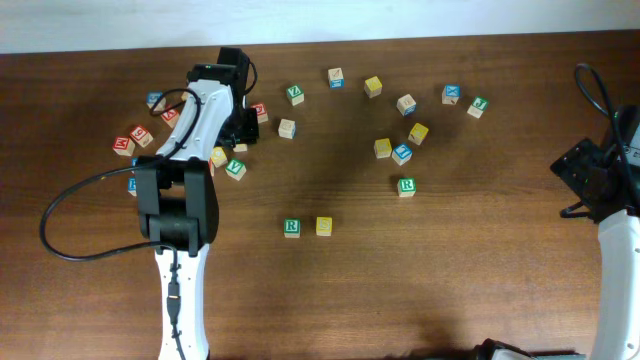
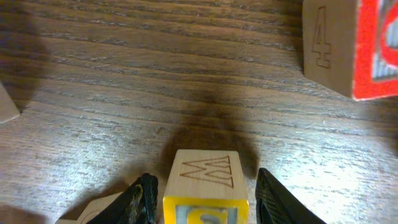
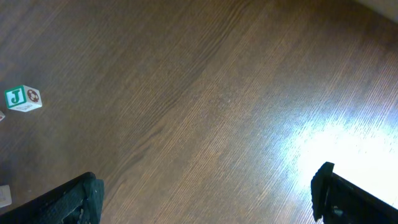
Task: Spell out RSS
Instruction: 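Close the left gripper on the yellow S block and lift, then carry the yellow S block right toward the R and S blocks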
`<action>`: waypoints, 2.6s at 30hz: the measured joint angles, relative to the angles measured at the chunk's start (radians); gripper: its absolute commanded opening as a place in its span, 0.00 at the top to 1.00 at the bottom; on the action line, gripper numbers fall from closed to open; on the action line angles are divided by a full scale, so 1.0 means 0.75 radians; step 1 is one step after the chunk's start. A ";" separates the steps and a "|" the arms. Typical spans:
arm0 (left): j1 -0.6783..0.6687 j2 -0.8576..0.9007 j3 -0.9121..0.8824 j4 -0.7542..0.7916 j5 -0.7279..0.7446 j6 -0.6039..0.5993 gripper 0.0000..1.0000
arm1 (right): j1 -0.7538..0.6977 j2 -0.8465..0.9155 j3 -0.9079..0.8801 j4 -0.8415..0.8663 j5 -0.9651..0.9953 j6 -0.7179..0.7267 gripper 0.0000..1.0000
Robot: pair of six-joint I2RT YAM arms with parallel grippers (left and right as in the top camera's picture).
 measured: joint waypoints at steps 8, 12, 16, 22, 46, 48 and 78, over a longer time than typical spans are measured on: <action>0.000 0.000 0.060 -0.051 0.001 0.000 0.58 | 0.000 0.000 0.001 -0.001 0.000 -0.001 0.01; 0.000 0.000 0.060 -0.057 0.001 0.000 0.57 | 0.000 0.000 0.001 -0.001 0.000 0.000 0.02; 0.000 0.001 0.060 -0.063 0.001 0.000 0.53 | 0.000 0.000 0.001 -0.001 0.000 -0.001 0.02; 0.000 0.002 0.060 -0.062 0.036 0.000 0.55 | 0.000 0.000 0.001 -0.001 0.000 -0.001 0.02; 0.041 0.020 0.060 -0.071 0.047 0.000 0.73 | 0.000 0.000 0.001 -0.001 0.000 0.000 0.02; 0.041 0.020 0.060 -0.073 0.047 0.000 0.73 | 0.000 0.000 0.001 -0.001 0.000 -0.001 0.02; 0.041 0.022 0.798 -0.690 0.415 0.000 0.79 | 0.000 0.000 0.001 -0.001 0.000 -0.001 0.02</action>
